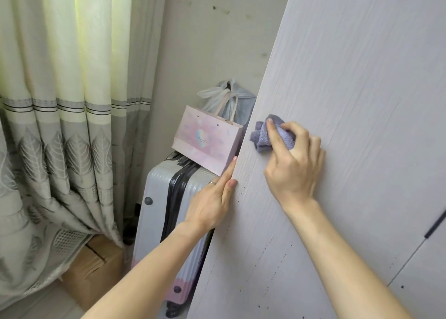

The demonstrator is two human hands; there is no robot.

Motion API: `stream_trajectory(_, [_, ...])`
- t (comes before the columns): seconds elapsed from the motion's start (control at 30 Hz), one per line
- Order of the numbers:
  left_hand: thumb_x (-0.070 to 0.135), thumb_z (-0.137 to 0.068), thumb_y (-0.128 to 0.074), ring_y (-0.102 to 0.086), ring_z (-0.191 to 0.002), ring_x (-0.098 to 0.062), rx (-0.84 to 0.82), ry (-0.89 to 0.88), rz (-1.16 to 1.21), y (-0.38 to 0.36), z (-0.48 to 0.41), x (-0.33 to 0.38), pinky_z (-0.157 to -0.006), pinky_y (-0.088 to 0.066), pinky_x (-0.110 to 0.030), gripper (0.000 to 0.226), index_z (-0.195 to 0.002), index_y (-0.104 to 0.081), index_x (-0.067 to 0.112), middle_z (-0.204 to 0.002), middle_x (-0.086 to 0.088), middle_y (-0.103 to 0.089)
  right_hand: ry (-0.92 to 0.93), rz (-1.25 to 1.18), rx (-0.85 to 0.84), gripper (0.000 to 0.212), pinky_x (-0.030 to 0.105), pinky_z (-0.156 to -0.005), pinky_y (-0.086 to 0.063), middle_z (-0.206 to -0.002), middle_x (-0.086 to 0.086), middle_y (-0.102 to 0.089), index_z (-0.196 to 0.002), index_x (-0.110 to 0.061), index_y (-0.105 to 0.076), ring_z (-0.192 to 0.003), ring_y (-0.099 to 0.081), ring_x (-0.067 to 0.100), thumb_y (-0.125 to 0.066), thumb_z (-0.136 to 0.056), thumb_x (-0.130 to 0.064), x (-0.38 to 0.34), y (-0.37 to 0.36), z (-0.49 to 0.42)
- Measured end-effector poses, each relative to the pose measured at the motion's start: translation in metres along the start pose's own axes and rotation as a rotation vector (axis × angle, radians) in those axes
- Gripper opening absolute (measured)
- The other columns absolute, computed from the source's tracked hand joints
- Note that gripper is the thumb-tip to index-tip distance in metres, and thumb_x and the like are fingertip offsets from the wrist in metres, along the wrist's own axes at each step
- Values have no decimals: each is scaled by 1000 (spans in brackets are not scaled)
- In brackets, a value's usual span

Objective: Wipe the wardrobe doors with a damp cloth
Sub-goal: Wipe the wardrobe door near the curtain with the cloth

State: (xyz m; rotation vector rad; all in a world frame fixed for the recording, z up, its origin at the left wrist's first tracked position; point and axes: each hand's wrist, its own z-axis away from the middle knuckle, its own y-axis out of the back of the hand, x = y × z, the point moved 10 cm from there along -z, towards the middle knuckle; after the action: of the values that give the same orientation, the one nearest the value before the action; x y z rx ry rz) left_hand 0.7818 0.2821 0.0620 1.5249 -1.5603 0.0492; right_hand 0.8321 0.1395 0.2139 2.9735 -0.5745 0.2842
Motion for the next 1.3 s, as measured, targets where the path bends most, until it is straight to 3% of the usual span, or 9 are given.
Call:
stream_trajectory(0.17, [68,-100,-7,-62,-108,-31,-21,9,9,-3,8,-3,-84,-52,-46,46,-143,8,72,-144,3,-57,254,25,-189,53,36,-62,-34,-115,2,-69,-130,-29,-67,-84,-51,27,-38,-91,-7,-17,-8,107])
stream_trajectory(0.27, [61,-101,-11,-61,-96,-24,-49,41,-5,-7,15,-9,-69,-46,-37,48,-143,9,72,-142,8,-57,302,29,-261,57,36,-64,-35,-112,0,-69,-127,-29,-69,-79,-57,27,-36,-88,-5,-19,-7,133])
stream_trajectory(0.4, [61,-102,-11,-61,-105,-31,-27,75,-24,-5,19,-11,-67,-38,-36,47,-143,9,72,-140,3,-59,154,40,-149,52,37,-65,-34,-116,2,-67,-127,-30,-69,-86,-52,28,-51,-82,-11,-13,-1,61])
stream_trajectory(0.53, [57,-104,-14,-60,-113,-27,-15,67,-25,-3,19,-8,-72,-42,-36,48,-148,2,68,-148,11,-53,22,6,-55,50,37,-64,-35,-116,3,-67,-129,-29,-67,-88,-49,27,-47,-89,-8,-5,-3,37])
stream_trajectory(0.67, [58,-100,-12,-64,-98,-27,-30,80,-63,-9,30,-16,-65,-37,-35,50,-147,3,66,-127,0,-66,243,-21,-187,48,37,-64,-36,-116,0,-67,-129,-29,-67,-84,-53,26,-36,-95,-13,-32,-15,111])
stream_trajectory(0.83, [56,-102,-13,-60,-77,-17,-28,102,-43,-18,39,-26,-57,-43,-30,48,-147,0,67,-95,1,-67,419,-24,-360,53,36,-67,-35,-114,-2,-67,-124,-27,-70,-77,-61,26,-56,-76,-9,-38,-17,167])
stream_trajectory(0.97, [55,-103,-16,-58,-69,-17,5,87,-26,-17,38,-24,-56,-42,-34,49,-150,-5,64,-85,7,-63,256,29,-246,52,37,-69,-37,-116,-2,-68,-127,-31,-68,-84,-56,26,-41,-89,-8,-19,-6,108])
stream_trajectory(1.1, [52,-105,-18,-48,-54,-7,50,61,-44,-16,42,-20,-47,-28,-22,48,-152,-8,61,-63,13,-46,155,25,-210,49,37,-67,-36,-116,-2,-68,-128,-31,-67,-86,-53,25,-46,-90,-9,-14,-4,125])
stream_trajectory(1.3, [52,-104,-16,-43,-58,-10,128,85,-71,-18,46,-22,-50,-28,-23,46,-147,-4,64,-77,5,-51,138,-1,-333,51,35,-70,-37,-112,-6,-68,-122,-34,-71,-81,-63,22,-48,-88,-5,20,11,203])
